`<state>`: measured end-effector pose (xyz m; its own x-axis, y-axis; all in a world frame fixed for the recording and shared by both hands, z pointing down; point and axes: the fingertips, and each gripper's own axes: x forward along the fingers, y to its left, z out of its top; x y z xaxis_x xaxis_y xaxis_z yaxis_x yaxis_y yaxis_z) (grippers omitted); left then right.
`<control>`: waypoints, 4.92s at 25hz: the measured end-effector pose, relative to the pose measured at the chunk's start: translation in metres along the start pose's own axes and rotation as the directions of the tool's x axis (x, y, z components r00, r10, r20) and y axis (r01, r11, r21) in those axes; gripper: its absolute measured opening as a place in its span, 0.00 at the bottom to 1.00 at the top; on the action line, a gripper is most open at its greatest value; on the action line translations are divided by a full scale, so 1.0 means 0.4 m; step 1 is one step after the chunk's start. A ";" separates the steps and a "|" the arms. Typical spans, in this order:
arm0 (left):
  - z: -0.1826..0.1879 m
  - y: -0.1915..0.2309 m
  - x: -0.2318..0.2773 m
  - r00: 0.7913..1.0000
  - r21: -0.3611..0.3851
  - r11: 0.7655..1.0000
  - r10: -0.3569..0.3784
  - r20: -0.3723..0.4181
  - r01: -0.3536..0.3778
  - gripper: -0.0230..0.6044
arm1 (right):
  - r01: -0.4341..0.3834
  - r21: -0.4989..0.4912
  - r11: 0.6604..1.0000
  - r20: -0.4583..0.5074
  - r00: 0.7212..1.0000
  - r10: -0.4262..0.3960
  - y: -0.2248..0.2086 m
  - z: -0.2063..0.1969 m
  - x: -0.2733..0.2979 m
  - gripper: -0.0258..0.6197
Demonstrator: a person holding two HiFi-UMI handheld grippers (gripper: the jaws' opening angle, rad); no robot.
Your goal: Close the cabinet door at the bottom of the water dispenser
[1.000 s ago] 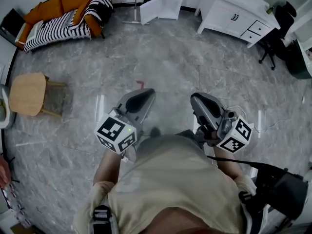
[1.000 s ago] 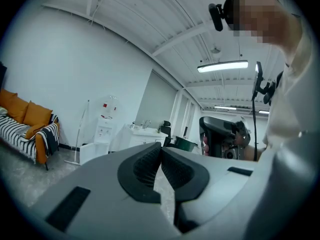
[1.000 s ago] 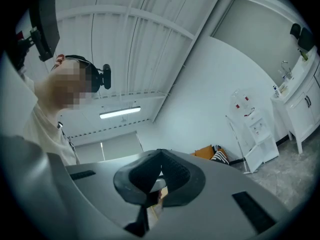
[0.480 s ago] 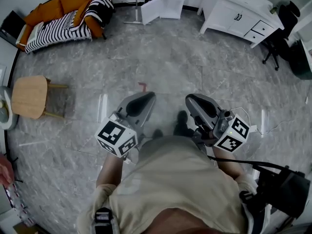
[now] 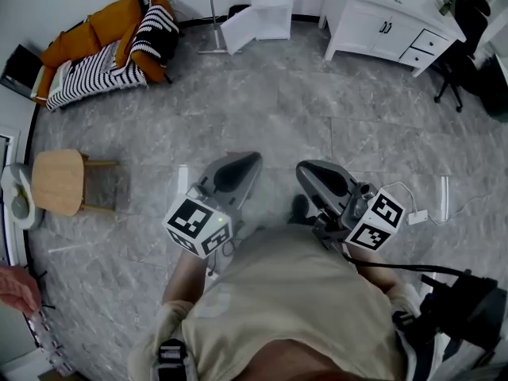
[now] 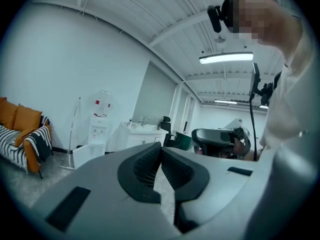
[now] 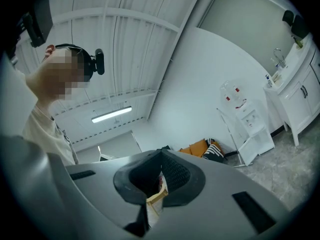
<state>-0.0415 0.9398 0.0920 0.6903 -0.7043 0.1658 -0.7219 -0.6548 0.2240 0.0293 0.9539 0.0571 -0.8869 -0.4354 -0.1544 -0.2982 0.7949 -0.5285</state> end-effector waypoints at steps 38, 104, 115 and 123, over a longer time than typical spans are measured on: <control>0.123 0.421 0.403 0.995 -0.013 0.998 0.065 -0.082 -0.066 0.02 | 0.051 0.082 0.995 -0.078 0.996 -0.044 -0.485 0.209 0.244 0.06; 0.297 0.816 1.141 0.950 0.009 0.998 0.058 -0.306 -0.058 0.02 | -0.004 0.615 0.789 -0.160 0.979 0.129 -1.301 0.442 0.549 0.06; 0.293 0.838 1.170 0.953 0.014 0.997 0.078 -0.294 -0.077 0.02 | 0.033 0.608 0.793 -0.204 0.972 0.115 -1.355 0.440 0.543 0.06; 0.324 0.946 1.150 0.973 0.048 0.995 0.091 -0.212 -0.083 0.02 | 0.044 0.500 0.865 -0.170 0.984 0.048 -1.385 0.496 0.629 0.06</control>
<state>-0.0035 0.3324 0.1284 0.6160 -0.6868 0.3857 -0.7782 -0.6065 0.1630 0.0414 0.3203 0.1454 -0.9473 -0.3184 -0.0351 -0.1208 0.4565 -0.8815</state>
